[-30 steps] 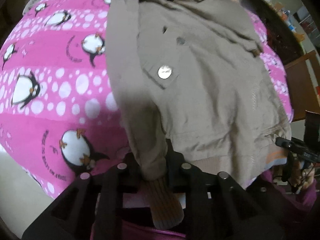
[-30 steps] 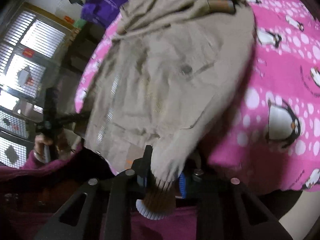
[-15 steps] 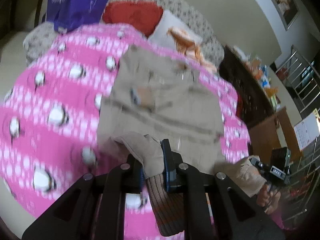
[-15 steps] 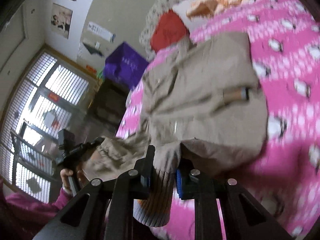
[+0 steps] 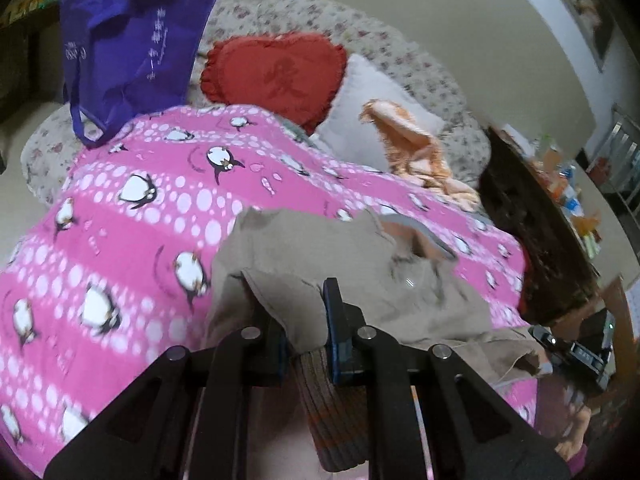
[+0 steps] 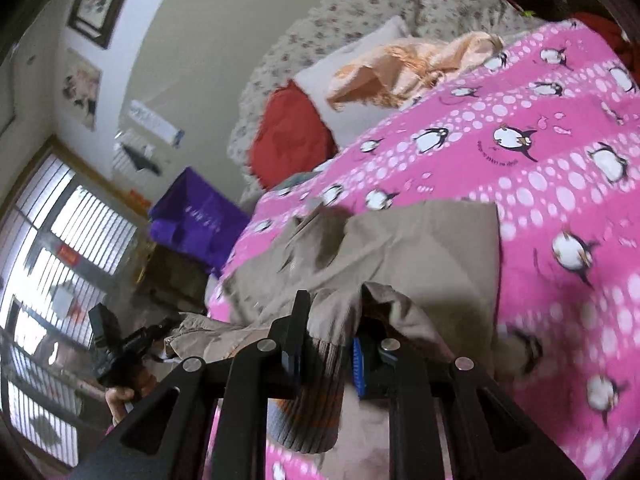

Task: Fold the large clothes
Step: 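Lift the hem with both grippers and fold it toward the collar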

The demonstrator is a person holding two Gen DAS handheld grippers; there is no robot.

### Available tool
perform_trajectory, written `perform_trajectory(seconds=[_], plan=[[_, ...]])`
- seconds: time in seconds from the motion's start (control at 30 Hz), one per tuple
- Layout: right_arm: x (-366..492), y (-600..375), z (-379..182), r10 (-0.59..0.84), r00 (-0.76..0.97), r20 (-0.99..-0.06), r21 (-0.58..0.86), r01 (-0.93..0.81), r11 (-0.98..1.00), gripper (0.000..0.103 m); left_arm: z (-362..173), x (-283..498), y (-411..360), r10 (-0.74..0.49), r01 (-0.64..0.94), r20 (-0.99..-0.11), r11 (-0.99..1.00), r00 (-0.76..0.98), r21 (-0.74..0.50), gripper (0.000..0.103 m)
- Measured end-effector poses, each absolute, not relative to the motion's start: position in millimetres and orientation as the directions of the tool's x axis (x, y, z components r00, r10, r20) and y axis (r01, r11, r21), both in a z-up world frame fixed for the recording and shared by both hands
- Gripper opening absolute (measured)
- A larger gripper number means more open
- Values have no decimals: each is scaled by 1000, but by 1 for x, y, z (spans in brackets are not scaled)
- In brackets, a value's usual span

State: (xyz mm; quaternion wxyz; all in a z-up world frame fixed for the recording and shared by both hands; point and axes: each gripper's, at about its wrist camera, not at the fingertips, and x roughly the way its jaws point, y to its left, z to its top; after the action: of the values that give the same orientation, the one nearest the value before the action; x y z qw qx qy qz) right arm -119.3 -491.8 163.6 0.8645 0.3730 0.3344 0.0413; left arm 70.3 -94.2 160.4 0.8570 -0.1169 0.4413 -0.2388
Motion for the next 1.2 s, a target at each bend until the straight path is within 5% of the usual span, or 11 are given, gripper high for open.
perform_trajectory(seconds=[0.17, 0.3, 0.37, 0.53, 0.63, 1.03, 1.2], plan=[[-72, -520, 129, 321, 727, -607, 683, 271, 679, 27, 127, 115, -109, -518, 273, -739, 855, 430, -441, 21], [-95, -538, 128, 275, 766, -582, 695, 292, 657, 39, 128, 121, -97, -528, 253, -728, 849, 438, -463, 73], [-112, -537, 137, 253, 775, -579, 667, 272, 694, 39, 144, 113, -87, -534, 278, -694, 845, 483, -456, 81], [-124, -489, 147, 312, 716, -625, 548, 118, 828, 39, 156, 96, -84, -518, 312, -686, 855, 510, -413, 82], [-92, -465, 137, 264, 681, -683, 454, 114, 883, 39, 134, 99, -103, -470, 315, -759, 879, 451, -357, 82], [21, -499, 98, 21, 671, -741, 305, 309, 901, 37, 81, 134, -134, -319, 242, -839, 942, 440, -232, 82], [-20, -474, 146, 140, 739, -660, 374, 162, 913, 63, 108, 111, -126, -398, 328, -794, 907, 459, -265, 82]])
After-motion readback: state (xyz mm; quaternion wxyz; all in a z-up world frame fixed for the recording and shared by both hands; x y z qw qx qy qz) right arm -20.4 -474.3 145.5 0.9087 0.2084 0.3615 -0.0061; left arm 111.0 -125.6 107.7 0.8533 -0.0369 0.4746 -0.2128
